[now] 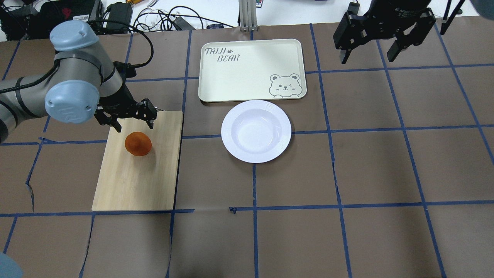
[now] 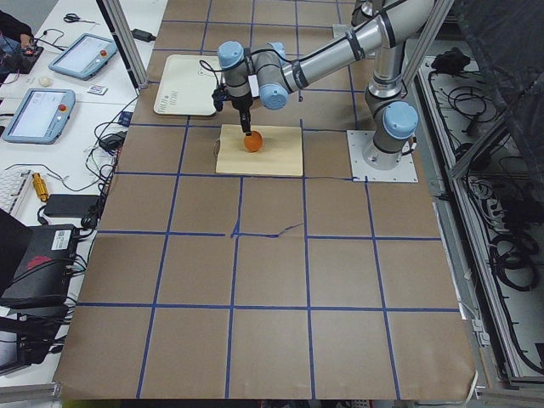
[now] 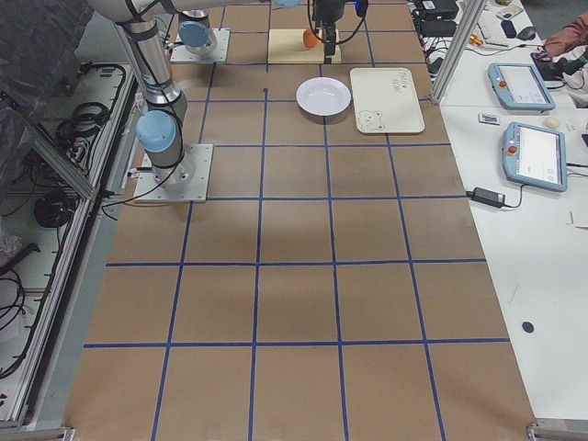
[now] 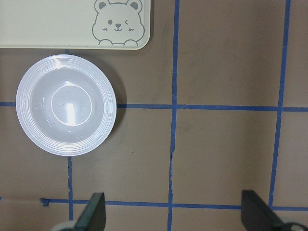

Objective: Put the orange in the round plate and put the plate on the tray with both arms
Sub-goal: 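Lower the left gripper onto the orange on the bamboo board and grasp it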

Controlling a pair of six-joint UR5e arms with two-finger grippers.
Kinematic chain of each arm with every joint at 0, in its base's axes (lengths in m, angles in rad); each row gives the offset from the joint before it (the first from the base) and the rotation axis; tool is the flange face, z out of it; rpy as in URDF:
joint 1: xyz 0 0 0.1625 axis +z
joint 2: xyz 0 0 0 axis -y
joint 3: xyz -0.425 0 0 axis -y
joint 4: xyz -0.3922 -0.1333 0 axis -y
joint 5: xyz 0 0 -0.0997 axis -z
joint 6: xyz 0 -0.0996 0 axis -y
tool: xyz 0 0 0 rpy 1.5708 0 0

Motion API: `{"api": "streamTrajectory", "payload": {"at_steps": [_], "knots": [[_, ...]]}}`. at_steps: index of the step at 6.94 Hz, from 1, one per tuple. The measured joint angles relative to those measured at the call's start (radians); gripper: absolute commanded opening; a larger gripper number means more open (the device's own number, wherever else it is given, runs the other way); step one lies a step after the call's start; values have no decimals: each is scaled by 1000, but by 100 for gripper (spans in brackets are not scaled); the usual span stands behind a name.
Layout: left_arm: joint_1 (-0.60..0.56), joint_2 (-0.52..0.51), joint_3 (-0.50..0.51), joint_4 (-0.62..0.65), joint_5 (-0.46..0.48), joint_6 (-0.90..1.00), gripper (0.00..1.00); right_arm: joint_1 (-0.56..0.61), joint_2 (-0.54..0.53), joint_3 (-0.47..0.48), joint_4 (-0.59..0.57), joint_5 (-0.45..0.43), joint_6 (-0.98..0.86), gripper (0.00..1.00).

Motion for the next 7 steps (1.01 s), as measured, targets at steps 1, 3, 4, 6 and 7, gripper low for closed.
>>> {"api": "streamTrajectory", "payload": {"at_steps": [1,3,4,6,7], "knots": [[6,-20,-14,10,12,26,100,0,0,0,0,0,0,100],[15,-52,-33,20,23,45,43,-2,0,1,0,0,0,100],[18,-62,-35,28,23,47,22,-2,1,1,0,-1,0,100],[21,-65,-30,40,17,44,12,-3,1,2,0,-1,-1,100],[17,-57,-16,42,-9,37,12,-4,1,2,0,-1,-1,100]]}}
